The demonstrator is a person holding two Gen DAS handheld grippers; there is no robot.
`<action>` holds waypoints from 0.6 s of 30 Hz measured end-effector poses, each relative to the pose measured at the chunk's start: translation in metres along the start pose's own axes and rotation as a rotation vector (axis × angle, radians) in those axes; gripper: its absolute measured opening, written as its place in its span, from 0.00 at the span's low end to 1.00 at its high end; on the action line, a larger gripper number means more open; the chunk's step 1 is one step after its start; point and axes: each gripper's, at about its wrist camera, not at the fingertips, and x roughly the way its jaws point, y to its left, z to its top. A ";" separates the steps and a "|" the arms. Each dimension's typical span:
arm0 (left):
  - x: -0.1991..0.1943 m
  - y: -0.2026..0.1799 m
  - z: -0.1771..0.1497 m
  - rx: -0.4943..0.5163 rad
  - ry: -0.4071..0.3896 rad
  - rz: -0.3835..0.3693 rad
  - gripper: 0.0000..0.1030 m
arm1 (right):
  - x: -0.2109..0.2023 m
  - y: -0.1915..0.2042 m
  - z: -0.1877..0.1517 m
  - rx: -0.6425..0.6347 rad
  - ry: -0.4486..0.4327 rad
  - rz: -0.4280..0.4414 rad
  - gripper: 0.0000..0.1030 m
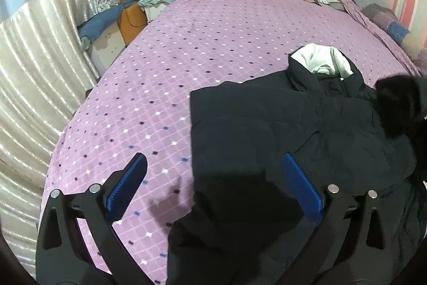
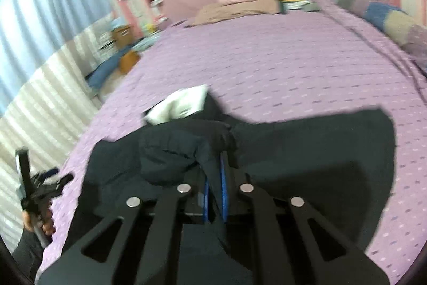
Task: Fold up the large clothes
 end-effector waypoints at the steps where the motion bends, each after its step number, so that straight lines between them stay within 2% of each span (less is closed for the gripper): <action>1: -0.001 0.003 -0.002 -0.004 0.005 0.000 0.97 | 0.010 0.007 -0.005 -0.010 0.022 0.002 0.06; 4: -0.002 0.010 -0.011 -0.007 0.025 0.019 0.97 | 0.047 0.029 -0.029 -0.065 0.127 -0.062 0.07; 5: 0.000 0.011 -0.012 -0.005 0.035 0.021 0.97 | 0.055 0.030 -0.036 -0.073 0.151 -0.096 0.11; 7: 0.003 0.013 -0.017 0.000 0.064 0.023 0.97 | 0.055 0.029 -0.041 -0.081 0.170 -0.129 0.20; 8: 0.004 0.013 -0.018 0.003 0.071 0.031 0.97 | 0.052 0.028 -0.041 -0.082 0.175 -0.140 0.28; 9: 0.003 0.012 -0.019 0.010 0.071 0.038 0.97 | 0.046 0.026 -0.042 -0.084 0.177 -0.148 0.41; 11: 0.003 0.007 -0.021 0.026 0.075 0.043 0.97 | 0.029 0.023 -0.037 -0.084 0.160 -0.160 0.62; 12: 0.001 0.003 -0.021 0.032 0.075 0.040 0.97 | 0.020 0.018 -0.034 -0.086 0.144 -0.162 0.69; 18: -0.021 -0.041 -0.008 0.076 0.029 -0.036 0.97 | -0.037 -0.029 -0.020 -0.060 0.051 -0.260 0.80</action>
